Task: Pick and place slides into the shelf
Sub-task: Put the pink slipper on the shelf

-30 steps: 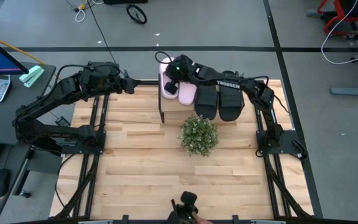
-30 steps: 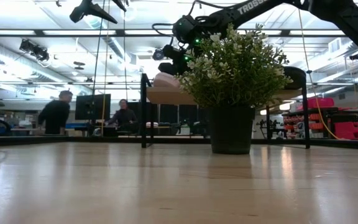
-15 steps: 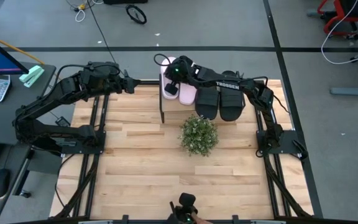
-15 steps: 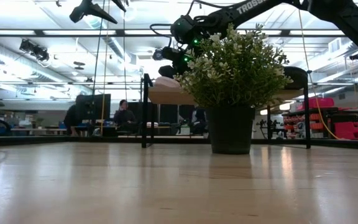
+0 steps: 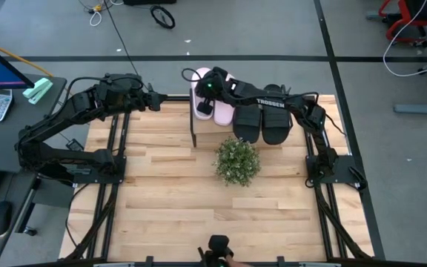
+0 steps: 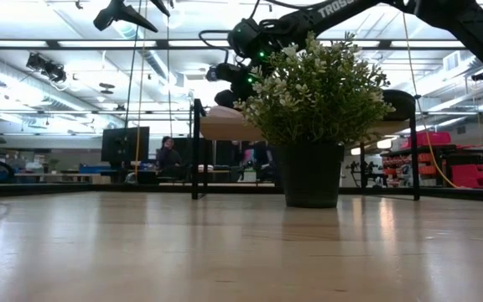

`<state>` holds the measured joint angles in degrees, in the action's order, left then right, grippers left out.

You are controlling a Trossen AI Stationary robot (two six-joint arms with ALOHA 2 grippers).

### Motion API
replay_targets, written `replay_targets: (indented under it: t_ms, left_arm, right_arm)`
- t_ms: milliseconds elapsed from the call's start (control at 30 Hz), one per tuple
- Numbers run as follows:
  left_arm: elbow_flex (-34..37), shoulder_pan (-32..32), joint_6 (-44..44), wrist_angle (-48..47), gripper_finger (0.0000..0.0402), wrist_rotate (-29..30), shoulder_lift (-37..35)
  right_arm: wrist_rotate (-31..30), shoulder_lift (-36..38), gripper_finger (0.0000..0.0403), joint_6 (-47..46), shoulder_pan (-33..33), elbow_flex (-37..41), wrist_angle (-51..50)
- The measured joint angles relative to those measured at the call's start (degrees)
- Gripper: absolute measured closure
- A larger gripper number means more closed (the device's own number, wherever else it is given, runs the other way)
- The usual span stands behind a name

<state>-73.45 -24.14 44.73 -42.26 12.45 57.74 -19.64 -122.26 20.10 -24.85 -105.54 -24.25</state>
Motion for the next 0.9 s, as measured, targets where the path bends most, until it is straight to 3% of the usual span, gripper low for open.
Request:
replay_targets:
  t_ms: [233, 900]
  left_arm:
    - [0.0, 0.0, -0.13, -0.02, 0.0199, 0.66, 0.0]
    - [0.0, -0.02, -0.42, -0.03, 0.02, 1.33, 0.0]
  right_arm:
    - [0.11, -0.15, 0.0374, 0.85, 0.86, -2.06, -1.92]
    - [0.64, 0.95, 0.0394, 4.17, 1.3, -3.74, -7.61]
